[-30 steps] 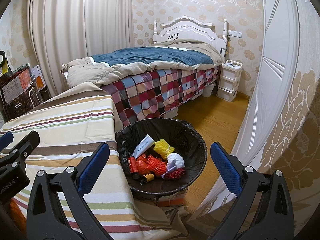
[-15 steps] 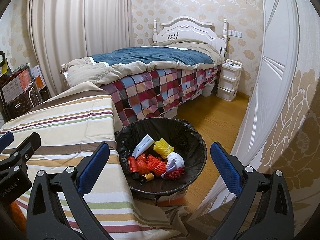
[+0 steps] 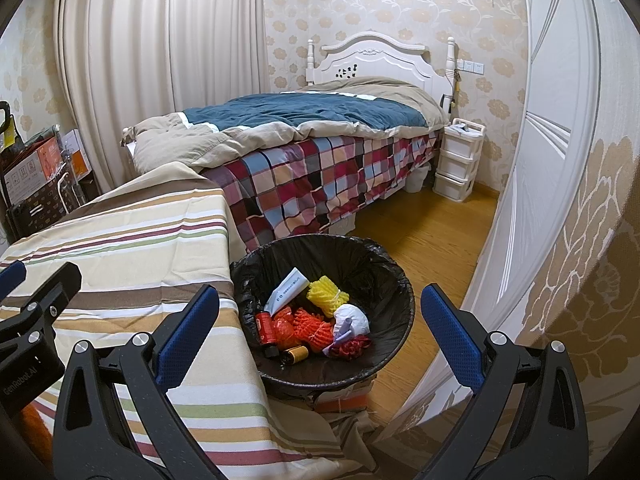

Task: Collect trash

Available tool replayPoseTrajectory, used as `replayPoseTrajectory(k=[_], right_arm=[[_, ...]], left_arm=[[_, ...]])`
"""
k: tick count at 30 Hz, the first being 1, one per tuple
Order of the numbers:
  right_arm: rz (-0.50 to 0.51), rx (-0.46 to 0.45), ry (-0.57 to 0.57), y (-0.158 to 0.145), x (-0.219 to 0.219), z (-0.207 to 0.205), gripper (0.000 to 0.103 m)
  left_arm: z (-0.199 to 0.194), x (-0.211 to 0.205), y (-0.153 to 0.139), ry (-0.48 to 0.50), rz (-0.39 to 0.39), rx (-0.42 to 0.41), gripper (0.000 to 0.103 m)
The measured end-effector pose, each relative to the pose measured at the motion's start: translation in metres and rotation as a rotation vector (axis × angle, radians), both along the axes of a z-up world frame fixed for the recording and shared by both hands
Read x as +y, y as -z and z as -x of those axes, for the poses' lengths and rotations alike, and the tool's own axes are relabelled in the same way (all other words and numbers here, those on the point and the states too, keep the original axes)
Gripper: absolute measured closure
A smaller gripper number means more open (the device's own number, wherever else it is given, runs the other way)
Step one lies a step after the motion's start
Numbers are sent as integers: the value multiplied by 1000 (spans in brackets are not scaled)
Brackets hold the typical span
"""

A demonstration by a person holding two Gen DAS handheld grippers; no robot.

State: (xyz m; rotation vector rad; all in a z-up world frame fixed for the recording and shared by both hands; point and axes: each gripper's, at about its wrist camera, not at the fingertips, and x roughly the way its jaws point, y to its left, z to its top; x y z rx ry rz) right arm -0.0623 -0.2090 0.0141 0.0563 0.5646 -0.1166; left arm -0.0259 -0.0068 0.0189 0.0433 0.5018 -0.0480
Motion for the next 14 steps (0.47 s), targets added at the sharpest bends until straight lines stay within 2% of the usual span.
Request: replayPoseTrajectory(k=[5,10,14], right_arm=[[-2,1,-4,2,1,0,5],[-4,11,-18,7,10,-1,5],[-8,34,-54,12,26,-10,5]], left_arm=[[0,-3,0,2,-28,-14,7],[-6,9,5,-30,-16,21,7],[-16,36,14,-80,-28,66,7]])
